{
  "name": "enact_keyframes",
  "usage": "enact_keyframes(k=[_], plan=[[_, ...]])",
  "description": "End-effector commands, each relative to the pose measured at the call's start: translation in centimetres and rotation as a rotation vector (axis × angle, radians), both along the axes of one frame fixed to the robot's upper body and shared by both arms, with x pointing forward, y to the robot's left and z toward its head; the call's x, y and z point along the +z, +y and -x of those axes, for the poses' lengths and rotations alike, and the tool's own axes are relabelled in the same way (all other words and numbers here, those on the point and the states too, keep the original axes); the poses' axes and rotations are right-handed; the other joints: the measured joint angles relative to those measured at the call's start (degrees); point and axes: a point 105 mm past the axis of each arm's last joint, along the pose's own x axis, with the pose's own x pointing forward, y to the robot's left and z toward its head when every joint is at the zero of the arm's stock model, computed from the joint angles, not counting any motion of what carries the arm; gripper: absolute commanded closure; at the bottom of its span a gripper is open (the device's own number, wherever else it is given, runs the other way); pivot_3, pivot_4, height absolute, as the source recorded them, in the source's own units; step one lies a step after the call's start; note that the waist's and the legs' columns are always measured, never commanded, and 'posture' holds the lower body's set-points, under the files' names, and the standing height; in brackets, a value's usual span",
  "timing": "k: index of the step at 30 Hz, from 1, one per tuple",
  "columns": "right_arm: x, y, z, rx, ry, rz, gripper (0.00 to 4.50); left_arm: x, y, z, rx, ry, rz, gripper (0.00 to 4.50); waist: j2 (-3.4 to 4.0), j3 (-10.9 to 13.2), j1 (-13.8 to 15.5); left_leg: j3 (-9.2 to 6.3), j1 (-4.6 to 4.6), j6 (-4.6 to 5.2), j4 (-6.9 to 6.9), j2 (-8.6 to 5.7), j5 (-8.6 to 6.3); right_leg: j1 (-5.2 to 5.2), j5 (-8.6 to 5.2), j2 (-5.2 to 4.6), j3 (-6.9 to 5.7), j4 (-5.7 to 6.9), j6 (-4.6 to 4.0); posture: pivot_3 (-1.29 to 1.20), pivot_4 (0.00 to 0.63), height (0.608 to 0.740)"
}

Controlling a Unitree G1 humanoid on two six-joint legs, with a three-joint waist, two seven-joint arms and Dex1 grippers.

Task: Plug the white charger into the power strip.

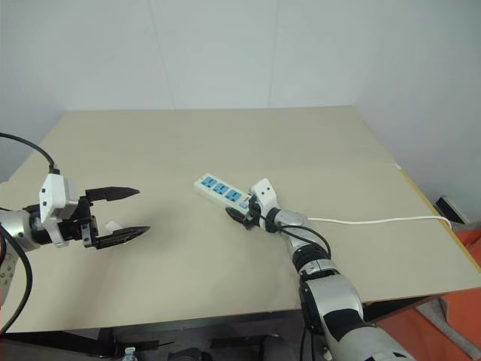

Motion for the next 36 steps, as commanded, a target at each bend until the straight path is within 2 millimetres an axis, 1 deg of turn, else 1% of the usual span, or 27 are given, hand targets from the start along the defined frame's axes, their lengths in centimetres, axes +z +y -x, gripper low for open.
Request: enact_keyframes(k=[1, 5, 7, 9, 11, 14, 16, 19, 22, 24, 30, 34, 36], plan=[[-0.9, 0.2, 0.5, 0.020, 0.044, -0.011, 1.05, 1.1, 0.6, 0.3, 0.016, -0.054, -0.018, 0.00, 0.00, 0.0, -0.2, 0.00, 0.01, 0.00, -0.01, 0.00, 0.00, 0.00, 0.00, 0.00, 0.00, 0.01, 0.00, 0.00, 0.150, 0.740], [-0.4, 0.0, 0.6, 0.024, -0.015, -0.009, 1.05, 1.1, 0.6, 0.3, 0.017, -0.053, -0.017, 0.00, 0.00, 0.0, -0.2, -0.01, 0.02, -0.01, -0.06, 0.00, 0.00, 0.00, 0.00, 0.00, 0.00, -0.03, 0.00, 0.00, 0.150, 0.740], [0.7, -0.1, 0.7, 0.041, -0.081, -0.022, 1.05, 1.1, 0.5, 0.3, 0.014, -0.053, -0.016, 0.00, 0.00, 0.0, -0.1, -0.01, 0.00, 0.00, -0.07, 0.00, 0.00, 0.00, 0.00, -0.01, 0.00, -0.05, 0.00, 0.00, 0.150, 0.740], [2.2, -0.3, 1.3, 0.086, -0.164, -0.044, 1.05, 1.1, 0.5, 0.2, 0.008, -0.055, -0.017, 0.00, 0.00, 0.0, -0.1, -0.02, -0.03, -0.01, -0.10, -0.01, 0.00, -0.02, 0.00, -0.02, -0.01, -0.07, 0.00, 0.00, 0.150, 0.740], [3.8, -0.4, 2.7, 0.163, -0.248, -0.056, 1.05, 1.3, 0.6, 0.0, -0.004, -0.057, -0.028, 0.00, 0.02, 0.0, 0.1, -0.04, -0.12, -0.01, -0.12, 0.00, 0.00, -0.08, 0.00, -0.02, -0.03, -0.08, 0.01, 0.00, 0.150, 0.740], [4.6, -0.4, 5.2, 0.289, -0.296, -0.042, 1.05, 1.8, 0.6, -0.5, -0.036, -0.061, -0.062, 0.00, 0.04, 0.0, 0.6, -0.07, -0.37, -0.01, -0.10, 0.00, 0.00, -0.28, 0.00, -0.02, -0.09, -0.07, 0.01, 0.00, 0.150, 0.740], [4.4, -0.3, 7.0, 0.400, -0.291, -0.010, 1.05, 2.2, 0.8, -1.0, -0.067, -0.069, -0.098, 0.00, 0.04, 0.0, 1.0, -0.04, -0.40, -0.01, -0.09, -0.02, 0.00, -0.32, 0.00, -0.02, -0.08, -0.06, 0.01, 0.00, 0.150, 0.740], [3.3, -0.1, 9.4, 0.552, -0.258, 0.052, 1.05, 3.0, 0.7, -1.8, -0.135, -0.082, -0.164, 0.00, 0.04, 0.0, 1.2, -0.01, -0.33, 0.00, -0.09, -0.02, 0.00, -0.30, 0.00, 0.03, -0.08, -0.04, 0.01, 0.00, 0.150, 0.740], [2.0, -0.1, 10.9, 0.666, -0.194, 0.105, 1.05, 3.9, 0.6, -2.4, -0.208, -0.090, -0.234, 0.00, 0.03, 0.0, 1.3, 0.01, -0.28, -0.01, -0.07, -0.03, 0.01, -0.24, -0.01, 0.06, -0.08, -0.02, 0.01, 0.00, 0.150, 0.740], [1.3, 0.0, 11.1, 0.703, -0.169, 0.127, 1.05, 4.3, 0.6, -2.8, -0.251, -0.091, -0.280, 0.00, 0.03, 0.0, 1.2, 0.02, -0.29, 0.00, -0.02, -0.06, 0.01, -0.22, 0.00, 0.07, -0.08, -0.03, 0.01, 0.00, 0.150, 0.740], [-0.7, 0.5, 10.4, 0.707, -0.089, 0.134, 1.05, 5.7, 0.5, -3.6, -0.329, -0.091, -0.460, 0.00, -0.05, 0.1, 1.2, 0.01, -0.36, 0.00, 0.02, -0.05, 0.01, -0.27, 0.00, 0.10, -0.03, -0.06, 0.01, 0.00, 0.150, 0.740], [-1.0, 0.7, 10.2, 0.716, -0.069, 0.130, 1.05, 6.1, 1.0, -3.7, -0.349, -0.069, -0.571, 0.00, -0.06, 0.1, 1.2, 0.01, -0.36, 0.01, 0.03, -0.06, 0.00, -0.28, -0.01, 0.09, 0.03, -0.04, 0.03, 0.00, 0.150, 0.740], [-1.3, 0.7, 10.1, 0.718, -0.061, 0.131, 1.05, 5.9, 1.5, -3.9, -0.353, -0.051, -0.670, 0.00, -0.07, 0.1, 1.2, 0.00, -0.35, 0.02, 0.04, -0.06, 0.00, -0.26, -0.02, 0.10, 0.02, -0.03, 0.04, 0.00, 0.150, 0.740]])
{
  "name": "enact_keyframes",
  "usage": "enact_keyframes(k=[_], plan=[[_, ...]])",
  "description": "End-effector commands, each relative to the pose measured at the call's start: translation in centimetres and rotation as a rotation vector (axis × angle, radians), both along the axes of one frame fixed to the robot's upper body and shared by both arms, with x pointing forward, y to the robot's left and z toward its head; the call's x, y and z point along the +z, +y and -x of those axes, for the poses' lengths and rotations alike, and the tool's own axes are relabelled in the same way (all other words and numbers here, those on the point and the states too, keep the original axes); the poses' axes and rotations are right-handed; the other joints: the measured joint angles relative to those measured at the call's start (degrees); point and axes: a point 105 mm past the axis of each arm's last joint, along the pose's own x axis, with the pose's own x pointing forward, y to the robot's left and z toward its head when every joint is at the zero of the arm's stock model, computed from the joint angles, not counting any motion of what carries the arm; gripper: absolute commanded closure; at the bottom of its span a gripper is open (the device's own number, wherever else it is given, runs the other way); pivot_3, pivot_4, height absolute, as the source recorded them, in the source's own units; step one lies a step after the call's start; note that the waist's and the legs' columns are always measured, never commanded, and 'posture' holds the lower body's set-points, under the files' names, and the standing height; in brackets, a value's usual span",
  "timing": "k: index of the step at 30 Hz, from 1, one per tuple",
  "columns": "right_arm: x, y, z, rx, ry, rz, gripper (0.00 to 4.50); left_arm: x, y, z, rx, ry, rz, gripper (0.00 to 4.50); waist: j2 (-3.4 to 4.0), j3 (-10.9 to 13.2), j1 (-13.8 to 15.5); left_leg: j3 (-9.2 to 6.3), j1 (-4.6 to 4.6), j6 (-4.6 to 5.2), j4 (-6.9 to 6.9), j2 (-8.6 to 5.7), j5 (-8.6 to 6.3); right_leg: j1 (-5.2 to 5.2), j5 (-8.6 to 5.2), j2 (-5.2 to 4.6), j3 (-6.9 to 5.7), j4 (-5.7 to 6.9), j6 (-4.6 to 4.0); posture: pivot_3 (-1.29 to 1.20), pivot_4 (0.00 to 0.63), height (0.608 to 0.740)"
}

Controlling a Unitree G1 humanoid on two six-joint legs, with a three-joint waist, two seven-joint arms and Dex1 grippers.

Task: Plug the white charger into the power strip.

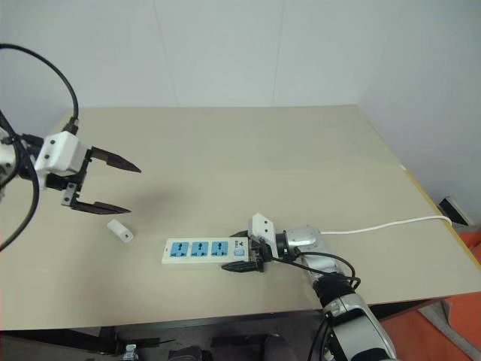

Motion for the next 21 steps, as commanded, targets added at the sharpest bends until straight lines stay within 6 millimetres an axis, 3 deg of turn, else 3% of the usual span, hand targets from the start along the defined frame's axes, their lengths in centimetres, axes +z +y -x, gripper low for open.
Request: enact_keyframes(k=[1, 4, 7, 11, 16, 21], plan=[[0.1, 0.4, 0.1, 0.029, -0.010, -0.003, 1.05, 0.3, 0.9, -0.1, -0.018, -0.030, -0.153, 0.00, -0.01, 0.0, 0.1, 0.01, 0.02, 0.00, 0.00, -0.01, 0.00, 0.00, 0.00, 0.00, 0.01, 0.02, 0.00, 0.00, 0.150, 0.740], [-0.3, 0.5, 0.0, 0.031, 0.002, 0.006, 1.05, 0.1, 1.9, -1.1, -0.079, -0.105, -0.431, 0.00, -0.06, 0.0, 0.2, 0.00, 0.08, 0.00, 0.09, -0.01, 0.00, 0.08, -0.01, 0.02, 0.00, 0.08, 0.01, 0.00, 0.150, 0.740], [-0.1, 0.6, -0.1, 0.031, 0.007, 0.004, 1.05, -0.3, 1.6, -1.4, -0.231, -0.179, -0.604, 0.00, -0.07, 0.0, 0.2, 0.05, 0.18, 0.01, 0.15, 0.00, 0.01, 0.16, -0.01, 0.04, 0.05, 0.08, 0.02, 0.00, 0.150, 0.740], [-0.1, 0.3, -0.2, 0.026, 0.011, 0.017, 1.05, -2.0, 1.1, -1.1, -0.411, -0.198, -0.693, 0.00, -0.07, 0.0, 0.1, 0.08, 0.20, 0.01, 0.16, 0.03, 0.00, 0.15, -0.01, 0.04, 0.09, 0.10, 0.01, 0.00, 0.150, 0.740], [0.0, -0.3, -0.4, 0.012, 0.011, 0.029, 1.05, -4.7, 2.7, -0.3, -0.445, -0.049, -0.785, 0.00, -0.07, 0.0, 0.2, 0.10, 0.09, 0.02, 0.18, 0.03, 0.00, 0.07, 0.00, 0.03, 0.13, 0.09, 0.03, 0.00, 0.150, 0.740], [0.1, -0.8, -0.4, 0.005, 0.020, 0.035, 1.05, -6.3, 3.2, -0.9, -0.467, 0.033, -0.869, 0.00, -0.06, 0.0, 1.0, 0.09, -0.04, 0.13, 0.53, 0.04, -0.07, 0.08, 0.00, 0.02, 0.09, 0.16, 0.10, 0.00, 0.150, 0.740]])
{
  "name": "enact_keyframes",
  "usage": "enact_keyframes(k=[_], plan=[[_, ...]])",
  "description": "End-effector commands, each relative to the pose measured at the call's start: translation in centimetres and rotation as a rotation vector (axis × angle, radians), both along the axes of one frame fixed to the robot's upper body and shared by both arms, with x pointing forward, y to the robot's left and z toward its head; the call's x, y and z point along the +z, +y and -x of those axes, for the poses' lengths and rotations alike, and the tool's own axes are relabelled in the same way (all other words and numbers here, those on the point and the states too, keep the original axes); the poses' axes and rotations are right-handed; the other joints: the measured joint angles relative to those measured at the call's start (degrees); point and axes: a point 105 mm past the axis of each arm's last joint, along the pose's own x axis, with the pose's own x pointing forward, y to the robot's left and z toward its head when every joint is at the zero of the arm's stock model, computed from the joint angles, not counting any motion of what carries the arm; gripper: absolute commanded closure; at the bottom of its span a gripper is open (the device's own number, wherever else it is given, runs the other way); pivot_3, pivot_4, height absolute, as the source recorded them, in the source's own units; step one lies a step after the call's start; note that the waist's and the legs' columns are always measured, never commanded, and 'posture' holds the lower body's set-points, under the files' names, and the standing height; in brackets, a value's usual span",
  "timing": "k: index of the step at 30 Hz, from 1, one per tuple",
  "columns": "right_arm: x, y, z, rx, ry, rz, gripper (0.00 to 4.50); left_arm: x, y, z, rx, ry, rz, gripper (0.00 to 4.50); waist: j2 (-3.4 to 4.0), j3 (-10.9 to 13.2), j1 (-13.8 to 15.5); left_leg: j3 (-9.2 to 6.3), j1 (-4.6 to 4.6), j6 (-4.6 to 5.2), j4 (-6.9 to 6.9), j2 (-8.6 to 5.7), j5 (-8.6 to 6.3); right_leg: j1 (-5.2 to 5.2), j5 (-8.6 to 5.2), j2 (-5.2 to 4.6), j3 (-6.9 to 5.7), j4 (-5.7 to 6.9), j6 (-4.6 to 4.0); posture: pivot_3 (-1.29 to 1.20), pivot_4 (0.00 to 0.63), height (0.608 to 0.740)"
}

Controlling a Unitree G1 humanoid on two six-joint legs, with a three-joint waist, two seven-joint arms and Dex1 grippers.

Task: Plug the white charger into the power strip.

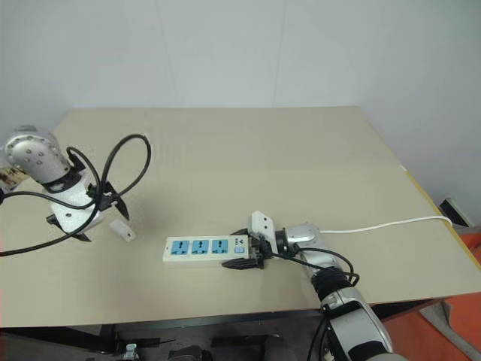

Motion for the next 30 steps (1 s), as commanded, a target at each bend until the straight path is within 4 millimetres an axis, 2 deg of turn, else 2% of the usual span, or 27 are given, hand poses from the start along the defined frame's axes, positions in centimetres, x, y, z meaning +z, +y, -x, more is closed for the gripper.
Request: enact_keyframes(k=[1, 10, 20, 25, 30], plan=[[0.2, -0.4, 0.1, 0.000, 0.009, 0.010, 1.05, 0.2, -0.2, -0.6, -0.011, -0.006, -0.034, 0.00, 0.00, 0.0, 0.5, 0.00, -0.03, 0.04, 0.11, 0.01, -0.02, 0.01, -0.01, 0.00, 0.00, 0.04, 0.01, 0.00, 0.150, 0.740], [0.5, -0.8, 0.1, -0.015, 0.012, 0.010, 1.05, -1.1, -2.0, -2.6, -0.032, -0.026, -0.062, 0.00, 0.00, 0.0, 0.9, 0.02, -0.24, 0.09, 0.22, 0.00, -0.05, -0.12, 0.01, -0.01, 0.00, -0.01, 0.05, 0.00, 0.150, 0.740], [0.5, -1.3, 0.5, -0.028, 0.018, 0.013, 1.05, -3.6, -1.9, -3.1, 0.012, 0.007, -0.139, 0.00, -0.01, 0.0, 1.0, 0.03, -0.33, 0.12, 0.25, -0.01, -0.07, -0.13, 0.05, -0.04, -0.01, -0.09, 0.12, 0.00, 0.150, 0.740], [0.7, -1.5, 0.5, -0.035, 0.019, 0.014, 1.05, -4.4, -2.3, -4.1, 0.055, -0.046, -0.132, 0.00, -0.01, 0.0, 1.0, 0.02, -0.33, 0.16, 0.27, -0.05, -0.09, -0.11, 0.08, -0.08, 0.00, -0.11, 0.17, 0.00, 0.150, 0.740], [0.7, -1.5, 0.5, -0.040, 0.018, 0.014, 1.05, -5.2, -2.7, -4.1, 0.070, -0.031, -0.109, 0.00, -0.01, 0.0, 1.0, 0.02, -0.33, 0.16, 0.27, -0.05, -0.09, -0.11, 0.08, -0.08, 0.00, -0.10, 0.17, 0.00, 0.150, 0.740]])
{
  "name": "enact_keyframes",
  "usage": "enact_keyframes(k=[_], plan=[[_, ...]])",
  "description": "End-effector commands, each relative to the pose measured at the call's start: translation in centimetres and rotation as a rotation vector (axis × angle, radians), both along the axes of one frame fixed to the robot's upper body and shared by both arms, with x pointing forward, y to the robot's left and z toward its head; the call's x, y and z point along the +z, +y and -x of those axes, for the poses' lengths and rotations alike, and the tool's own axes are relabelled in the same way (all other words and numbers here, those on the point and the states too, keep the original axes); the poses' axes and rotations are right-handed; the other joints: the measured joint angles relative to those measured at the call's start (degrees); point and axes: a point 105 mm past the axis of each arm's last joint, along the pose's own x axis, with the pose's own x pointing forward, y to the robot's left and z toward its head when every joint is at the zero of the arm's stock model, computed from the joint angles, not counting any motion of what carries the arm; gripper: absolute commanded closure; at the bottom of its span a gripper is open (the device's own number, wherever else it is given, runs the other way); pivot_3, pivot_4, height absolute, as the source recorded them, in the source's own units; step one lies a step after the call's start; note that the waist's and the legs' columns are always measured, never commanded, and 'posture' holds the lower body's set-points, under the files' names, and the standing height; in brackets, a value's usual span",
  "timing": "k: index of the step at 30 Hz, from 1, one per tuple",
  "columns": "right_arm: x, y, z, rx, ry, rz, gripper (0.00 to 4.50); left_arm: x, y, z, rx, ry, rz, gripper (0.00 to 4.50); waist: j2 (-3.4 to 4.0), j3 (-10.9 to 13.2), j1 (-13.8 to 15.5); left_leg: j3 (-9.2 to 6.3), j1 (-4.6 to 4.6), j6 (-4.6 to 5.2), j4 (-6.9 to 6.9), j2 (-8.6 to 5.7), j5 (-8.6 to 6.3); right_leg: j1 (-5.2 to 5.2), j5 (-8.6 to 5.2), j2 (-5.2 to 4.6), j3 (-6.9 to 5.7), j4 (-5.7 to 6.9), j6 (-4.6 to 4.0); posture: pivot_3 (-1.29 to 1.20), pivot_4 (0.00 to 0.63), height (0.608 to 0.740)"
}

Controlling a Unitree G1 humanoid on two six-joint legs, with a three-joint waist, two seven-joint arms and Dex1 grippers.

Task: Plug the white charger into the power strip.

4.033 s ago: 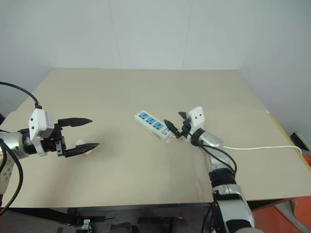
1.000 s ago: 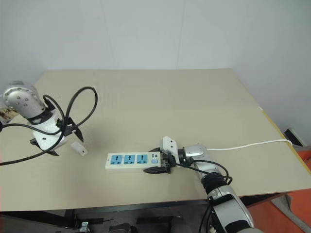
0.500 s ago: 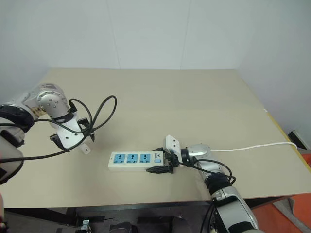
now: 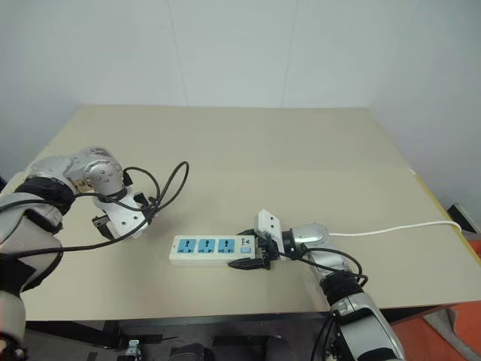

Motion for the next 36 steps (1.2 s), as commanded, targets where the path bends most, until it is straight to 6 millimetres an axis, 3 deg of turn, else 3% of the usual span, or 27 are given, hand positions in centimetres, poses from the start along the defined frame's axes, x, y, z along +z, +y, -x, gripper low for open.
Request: enact_keyframes(k=[1, 9, 12, 21, 28, 36], plan=[[0.3, -0.4, 0.0, -0.008, -0.013, 0.007, 1.05, 0.3, 0.1, -0.2, 0.017, -0.018, 0.015, 0.00, 0.00, 0.0, 0.0, 0.00, 0.00, 0.00, 0.00, 0.00, 0.00, 0.00, 0.00, 0.00, 0.00, 0.00, 0.00, 0.00, 0.150, 0.740], [0.4, -0.2, 0.0, -0.008, -0.010, 0.001, 1.05, -0.7, -0.5, -0.9, 0.073, -0.048, 0.048, 0.00, 0.00, 0.0, 0.0, 0.00, 0.07, 0.00, 0.01, 0.00, 0.00, 0.07, 0.00, 0.00, 0.00, 0.02, 0.00, 0.00, 0.150, 0.740], [0.4, -0.2, 0.0, -0.009, -0.010, 0.000, 1.05, -1.0, -0.2, -0.9, 0.075, -0.052, 0.026, 0.59, 0.00, 0.0, 0.0, 0.00, 0.13, 0.00, 0.01, -0.01, 0.00, 0.13, 0.01, 0.00, 0.00, 0.03, 0.00, 0.00, 0.150, 0.740], [0.3, -0.2, -0.1, -0.018, -0.009, 0.001, 1.05, -1.2, 0.6, -0.6, 0.083, -0.045, 0.010, 3.38, 0.02, 0.0, -0.3, 0.00, 0.17, 0.01, -0.01, 0.00, -0.01, 0.13, 0.01, 0.01, 0.01, 0.03, 0.00, 0.00, 0.150, 0.740], [0.2, -0.1, -0.2, -0.021, -0.011, 0.000, 1.05, -0.7, 0.4, -0.6, 0.071, -0.053, 0.048, 3.44, 0.02, 0.0, -0.3, 0.00, 0.19, 0.01, -0.01, 0.00, -0.01, 0.14, 0.01, 0.01, 0.01, 0.05, 0.00, 0.00, 0.150, 0.740], [-0.2, -0.1, 0.0, -0.015, -0.013, 0.008, 1.05, 4.7, -5.8, -2.0, 0.000, -0.185, 0.499, 3.44, 0.02, 0.0, -0.1, -0.01, 0.11, 0.01, 0.01, 0.02, -0.01, 0.11, 0.02, 0.00, -0.01, 0.03, 0.00, 0.00, 0.150, 0.740]])
